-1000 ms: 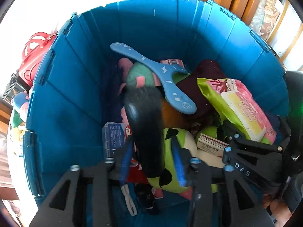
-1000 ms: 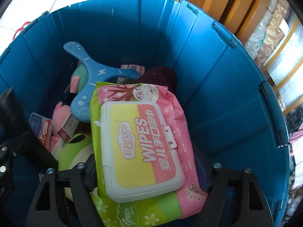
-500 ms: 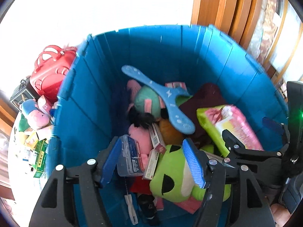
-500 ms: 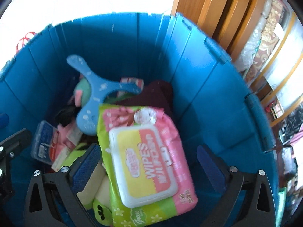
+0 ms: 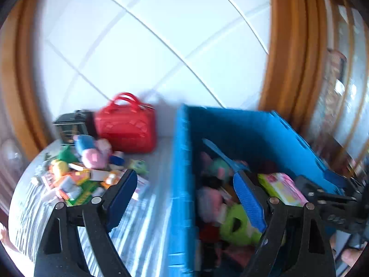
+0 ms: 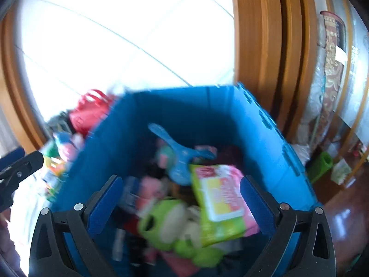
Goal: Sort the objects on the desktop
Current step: 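Open both grippers to release the roll and wipes pack into the bin, then move both grippers back over the pile on the table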
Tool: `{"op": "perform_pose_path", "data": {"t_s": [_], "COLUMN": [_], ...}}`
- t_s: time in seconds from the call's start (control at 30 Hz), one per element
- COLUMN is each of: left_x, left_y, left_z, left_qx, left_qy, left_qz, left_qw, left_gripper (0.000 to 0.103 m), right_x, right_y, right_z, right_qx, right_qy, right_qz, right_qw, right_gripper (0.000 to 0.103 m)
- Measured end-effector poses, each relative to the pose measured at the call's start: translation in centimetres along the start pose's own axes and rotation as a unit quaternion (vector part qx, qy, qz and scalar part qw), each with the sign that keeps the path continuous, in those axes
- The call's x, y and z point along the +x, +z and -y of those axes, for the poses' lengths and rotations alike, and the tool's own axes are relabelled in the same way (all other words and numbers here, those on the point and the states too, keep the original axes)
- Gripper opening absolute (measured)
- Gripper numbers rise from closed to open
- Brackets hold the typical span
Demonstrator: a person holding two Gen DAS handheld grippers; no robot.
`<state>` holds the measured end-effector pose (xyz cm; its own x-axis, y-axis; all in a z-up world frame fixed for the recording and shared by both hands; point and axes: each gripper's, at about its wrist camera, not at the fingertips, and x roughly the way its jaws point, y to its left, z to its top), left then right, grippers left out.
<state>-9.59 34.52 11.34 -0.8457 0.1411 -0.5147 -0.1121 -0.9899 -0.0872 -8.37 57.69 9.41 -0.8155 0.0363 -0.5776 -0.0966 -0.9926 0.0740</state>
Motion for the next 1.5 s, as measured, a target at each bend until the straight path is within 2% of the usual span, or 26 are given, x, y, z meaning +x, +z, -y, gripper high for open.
{"op": "perform_pose_path", "data": {"t_s": [0.1,0.23,0.3,0.47,0.6,0.77,0.93,1.23,1.43,1.5], "left_x": [-1.6,-2.7,-2.6,-2.4,-1.8,-0.4,2.5,10.4,15.3,16.7], "left_y": [-0.9,-1.8,-2.2,-4.3,-5.8,-6.5,-7.1,-10.2,-12.9,-13.6], "left_z": [-4.0,-9.8,-12.5,-20.8,-28.2,-38.5,-46.8,-55.1,-56.2,-56.0], "left_qx": [-0.022,-0.045,-0.056,-0.083,-0.092,-0.074,-0.069,-0.071,-0.084,-0.084], "left_qy": [0.048,0.082,0.098,0.102,0.106,0.096,0.099,0.110,0.100,0.097], "left_qz": [0.019,0.019,0.013,0.003,-0.002,-0.020,-0.053,-0.126,-0.178,-0.188], "left_qw": [0.9984,0.9954,0.9935,0.9913,0.9901,0.9924,0.9912,0.9833,0.9753,0.9737], "left_gripper": [0.086,0.086,0.086,0.086,0.086,0.086,0.086,0.086,0.086,0.085], "right_x": [-1.9,-2.7,-2.7,-1.6,0.0,2.9,6.3,15.9,22.3,23.7], "right_y": [-0.4,-0.7,-0.8,-2.0,-3.1,-4.6,-5.8,-9.2,-11.2,-11.6], "right_z": [-3.2,-8.6,-11.5,-19.6,-26.1,-34.1,-39.9,-45.1,-46.6,-47.0], "right_qx": [-0.003,-0.023,-0.036,-0.060,-0.068,-0.046,-0.024,-0.039,-0.040,-0.051], "right_qy": [0.022,0.082,0.097,0.135,0.123,0.087,0.065,0.045,0.055,0.062], "right_qz": [0.041,0.063,0.070,0.063,0.052,0.034,0.000,-0.101,-0.150,-0.160], "right_qw": [0.999,0.994,0.992,0.987,0.989,0.995,0.998,0.993,0.986,0.984], "right_gripper": [0.103,0.103,0.103,0.103,0.103,0.103,0.103,0.103,0.103,0.096]}}
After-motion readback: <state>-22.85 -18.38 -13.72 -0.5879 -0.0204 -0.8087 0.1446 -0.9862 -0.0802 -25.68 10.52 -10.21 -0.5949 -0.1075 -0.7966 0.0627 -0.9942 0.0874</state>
